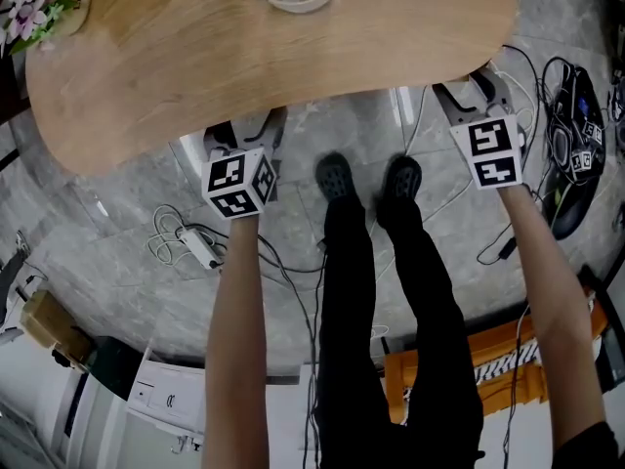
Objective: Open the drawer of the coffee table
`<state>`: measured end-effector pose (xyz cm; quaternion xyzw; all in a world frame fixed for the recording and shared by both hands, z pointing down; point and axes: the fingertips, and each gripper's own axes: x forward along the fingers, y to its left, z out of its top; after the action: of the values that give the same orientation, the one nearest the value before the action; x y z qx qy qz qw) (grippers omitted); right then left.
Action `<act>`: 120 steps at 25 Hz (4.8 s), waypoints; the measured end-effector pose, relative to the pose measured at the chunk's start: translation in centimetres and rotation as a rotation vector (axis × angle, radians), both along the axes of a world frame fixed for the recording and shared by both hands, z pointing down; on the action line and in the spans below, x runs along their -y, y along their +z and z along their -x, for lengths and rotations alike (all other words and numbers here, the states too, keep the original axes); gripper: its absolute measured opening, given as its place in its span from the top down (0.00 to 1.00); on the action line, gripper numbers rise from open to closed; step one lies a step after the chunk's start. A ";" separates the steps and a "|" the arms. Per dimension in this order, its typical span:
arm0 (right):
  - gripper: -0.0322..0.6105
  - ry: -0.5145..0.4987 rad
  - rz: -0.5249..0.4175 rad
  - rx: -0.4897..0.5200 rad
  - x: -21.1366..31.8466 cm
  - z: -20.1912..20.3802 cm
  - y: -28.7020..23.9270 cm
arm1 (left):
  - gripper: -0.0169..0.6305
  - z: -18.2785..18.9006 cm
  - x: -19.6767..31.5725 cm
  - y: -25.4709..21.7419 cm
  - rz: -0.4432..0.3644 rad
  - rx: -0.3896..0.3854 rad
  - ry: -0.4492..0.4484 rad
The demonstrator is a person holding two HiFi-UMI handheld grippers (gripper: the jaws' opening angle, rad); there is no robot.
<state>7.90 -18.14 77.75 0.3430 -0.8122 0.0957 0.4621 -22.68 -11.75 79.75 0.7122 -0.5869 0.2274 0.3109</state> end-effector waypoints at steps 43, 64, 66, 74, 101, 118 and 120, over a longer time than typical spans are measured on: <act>0.60 0.051 0.069 -0.060 -9.9 -3.0 -0.1 | 0.33 -2.6 -10.6 0.3 0.131 0.004 -0.035; 0.61 0.038 0.121 -0.118 -13.3 -3.9 1.3 | 0.33 -3.4 -14.5 1.8 0.222 0.016 -0.047; 0.61 0.037 0.131 -0.121 -13.4 -3.8 1.7 | 0.33 -3.4 -14.5 2.1 0.230 0.019 -0.045; 0.61 0.036 0.130 -0.117 -13.4 -3.8 2.1 | 0.33 -3.4 -14.6 2.5 0.228 0.033 -0.041; 0.60 0.108 0.147 -0.028 -13.5 -4.6 -10.0 | 0.33 -7.8 -16.6 -7.6 0.261 0.026 -0.039; 0.60 0.190 -0.035 0.364 -11.2 -5.2 -37.6 | 0.33 -14.8 -11.7 -39.5 -0.165 -0.061 -0.092; 0.60 0.195 -0.065 0.405 -11.3 -5.4 -40.7 | 0.33 -15.2 -11.8 -43.2 -0.222 -0.058 -0.095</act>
<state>13.26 -6.86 37.04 0.4086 -0.8540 0.1807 0.2667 -7.52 0.06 36.55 0.7200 -0.6322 0.1252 0.2573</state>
